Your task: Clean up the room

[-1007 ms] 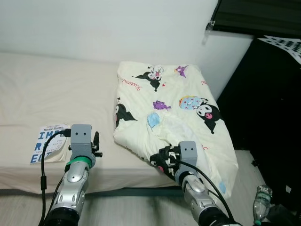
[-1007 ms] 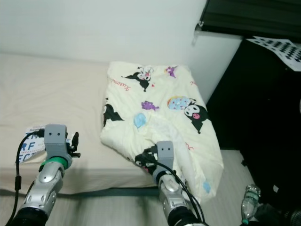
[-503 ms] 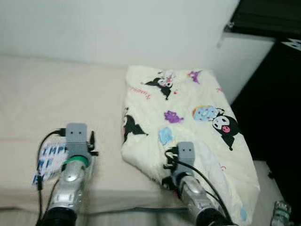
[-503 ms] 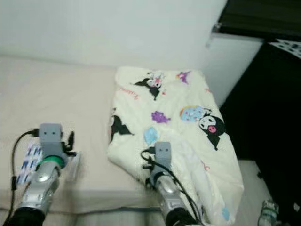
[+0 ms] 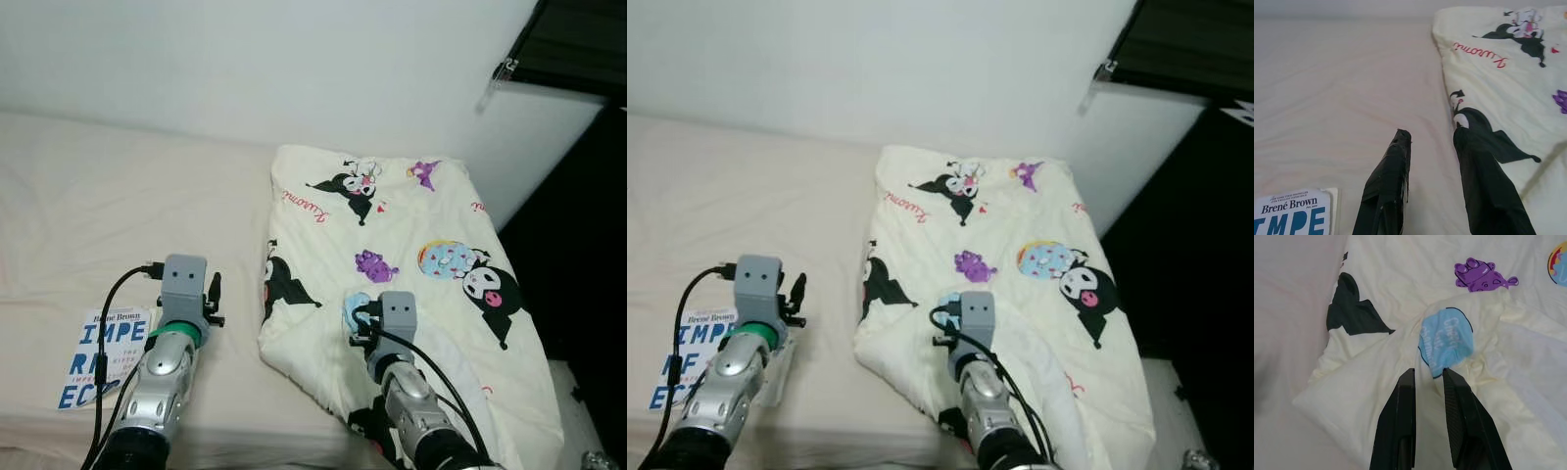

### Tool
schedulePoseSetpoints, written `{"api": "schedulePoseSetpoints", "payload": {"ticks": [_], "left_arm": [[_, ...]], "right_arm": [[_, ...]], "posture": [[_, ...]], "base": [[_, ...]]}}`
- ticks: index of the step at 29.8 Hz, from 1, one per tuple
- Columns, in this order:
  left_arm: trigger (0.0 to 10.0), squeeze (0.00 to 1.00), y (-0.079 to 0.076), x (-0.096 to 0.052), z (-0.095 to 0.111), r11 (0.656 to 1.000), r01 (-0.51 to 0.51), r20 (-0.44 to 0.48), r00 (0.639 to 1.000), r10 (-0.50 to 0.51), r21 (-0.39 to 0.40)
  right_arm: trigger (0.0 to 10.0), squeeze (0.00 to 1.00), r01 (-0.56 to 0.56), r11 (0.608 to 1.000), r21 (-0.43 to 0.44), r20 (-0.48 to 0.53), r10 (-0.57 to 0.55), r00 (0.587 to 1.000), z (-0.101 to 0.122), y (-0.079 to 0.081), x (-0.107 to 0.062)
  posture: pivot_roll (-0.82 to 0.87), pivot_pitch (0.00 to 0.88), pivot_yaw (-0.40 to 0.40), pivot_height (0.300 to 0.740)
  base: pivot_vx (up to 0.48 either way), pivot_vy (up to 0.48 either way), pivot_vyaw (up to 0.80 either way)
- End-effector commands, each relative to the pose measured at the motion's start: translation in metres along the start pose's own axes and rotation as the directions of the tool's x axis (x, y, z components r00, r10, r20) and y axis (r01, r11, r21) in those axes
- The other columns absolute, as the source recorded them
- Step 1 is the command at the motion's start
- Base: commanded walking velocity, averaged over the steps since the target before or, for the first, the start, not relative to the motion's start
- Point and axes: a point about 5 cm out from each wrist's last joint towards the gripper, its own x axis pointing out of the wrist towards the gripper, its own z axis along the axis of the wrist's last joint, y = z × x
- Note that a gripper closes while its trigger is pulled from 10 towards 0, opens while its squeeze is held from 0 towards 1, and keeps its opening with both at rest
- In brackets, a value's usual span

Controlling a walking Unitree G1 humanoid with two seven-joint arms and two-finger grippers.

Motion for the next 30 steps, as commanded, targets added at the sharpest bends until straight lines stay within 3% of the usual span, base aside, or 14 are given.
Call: {"api": "schedulePoseSetpoints", "payload": {"ticks": [1,10,25,30], "left_arm": [[10.0,0.00,-0.0038,-0.0021,-0.0082,1.000,0.017,-0.039,0.999,-0.017,-0.001],[10.0,0.00,0.0000,-0.0027,-0.0119,1.000,-0.016,-0.060,0.998,0.016,-0.006],[10.0,0.00,-0.0011,-0.0060,-0.0138,0.999,-0.033,-0.062,0.998,0.031,-0.039],[10.0,0.00,-0.0007,-0.0049,-0.0112,0.997,-0.039,-0.056,0.998,0.035,-0.070]], "right_arm": [[10.0,0.00,0.022,1.000,0.010,-0.037,-0.022,0.999,-0.0098,-0.0041,-0.0035],[10.0,0.00,0.016,1.000,0.006,-0.034,-0.016,0.999,-0.0094,-0.0029,-0.0034],[10.0,0.00,0.010,1.000,-0.007,-0.037,-0.010,0.999,-0.0097,-0.0039,-0.0036],[10.0,0.00,0.009,1.000,-0.011,-0.036,-0.010,0.999,-0.0085,-0.0040,-0.0030]], "posture": [[0.07,0.000,-0.008,0.740],[0.06,0.000,-0.008,0.740],[0.06,0.000,-0.018,0.740],[0.06,0.000,-0.021,0.740]], "base": [[0.000,0.000,0.00],[0.000,-0.107,0.00],[0.000,-0.477,0.00],[0.000,0.096,0.00]]}}
